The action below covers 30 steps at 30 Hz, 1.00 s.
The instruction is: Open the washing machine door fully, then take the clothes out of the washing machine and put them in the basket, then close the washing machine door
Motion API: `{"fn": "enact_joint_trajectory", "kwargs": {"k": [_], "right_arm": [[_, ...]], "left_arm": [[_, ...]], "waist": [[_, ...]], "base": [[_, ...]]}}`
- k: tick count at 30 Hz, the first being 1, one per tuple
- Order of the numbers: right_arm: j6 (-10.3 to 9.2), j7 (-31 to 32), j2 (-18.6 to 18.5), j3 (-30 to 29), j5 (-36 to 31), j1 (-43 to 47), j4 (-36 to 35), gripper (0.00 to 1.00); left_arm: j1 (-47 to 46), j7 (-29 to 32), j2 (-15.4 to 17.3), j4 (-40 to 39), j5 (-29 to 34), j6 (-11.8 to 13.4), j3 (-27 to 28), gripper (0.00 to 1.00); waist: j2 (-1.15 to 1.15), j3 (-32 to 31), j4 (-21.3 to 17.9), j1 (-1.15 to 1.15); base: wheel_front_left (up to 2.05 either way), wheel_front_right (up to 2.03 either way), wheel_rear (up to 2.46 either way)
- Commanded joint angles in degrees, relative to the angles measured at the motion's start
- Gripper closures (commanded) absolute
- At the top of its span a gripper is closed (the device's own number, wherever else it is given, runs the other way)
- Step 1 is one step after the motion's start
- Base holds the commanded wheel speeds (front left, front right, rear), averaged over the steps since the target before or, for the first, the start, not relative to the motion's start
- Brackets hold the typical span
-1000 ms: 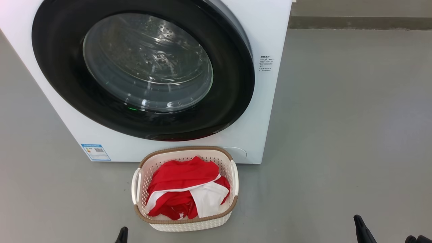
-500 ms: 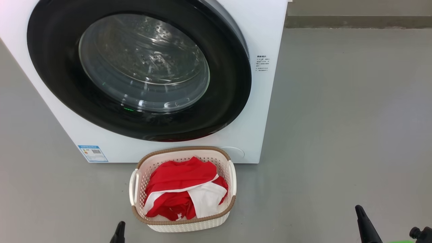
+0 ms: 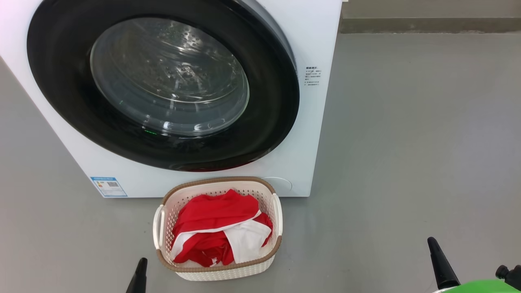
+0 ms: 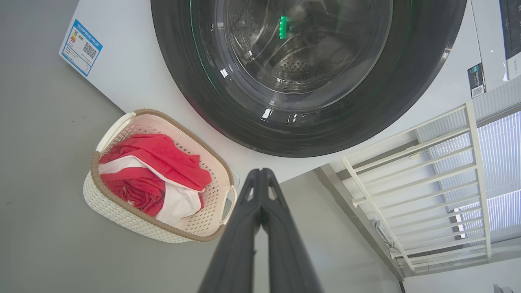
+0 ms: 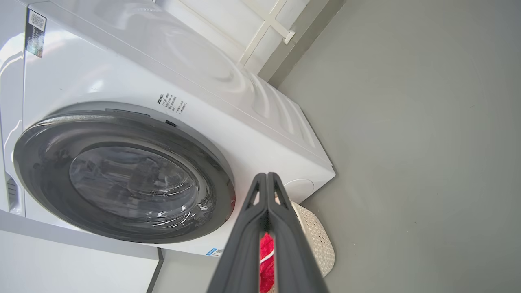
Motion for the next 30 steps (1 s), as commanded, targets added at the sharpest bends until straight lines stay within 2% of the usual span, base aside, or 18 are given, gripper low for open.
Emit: {"fn": "enact_joint_trajectory", "kwargs": {"k": [1,30], "right_arm": [[-0.03,0.3,-0.8,0.3,1.2,-3.0,-1.6,1.00],[-0.04,5.1,-0.9,-0.6,15.4,-7.5,-2.1,1.00]], "left_arm": [[-2.4,0.3,1.0,-1.3,-1.6,0.0,1.5,1.00],[-5.9,4.9,0.9,-1.2,-18.3,0.0,3.8,1.00]], "waist": [[0.00,0.0,-0.1,0.00],[0.00,0.0,-1.4,0.00]], "base": [[0.00,0.00,0.00],[0.00,0.00,0.00]]}}
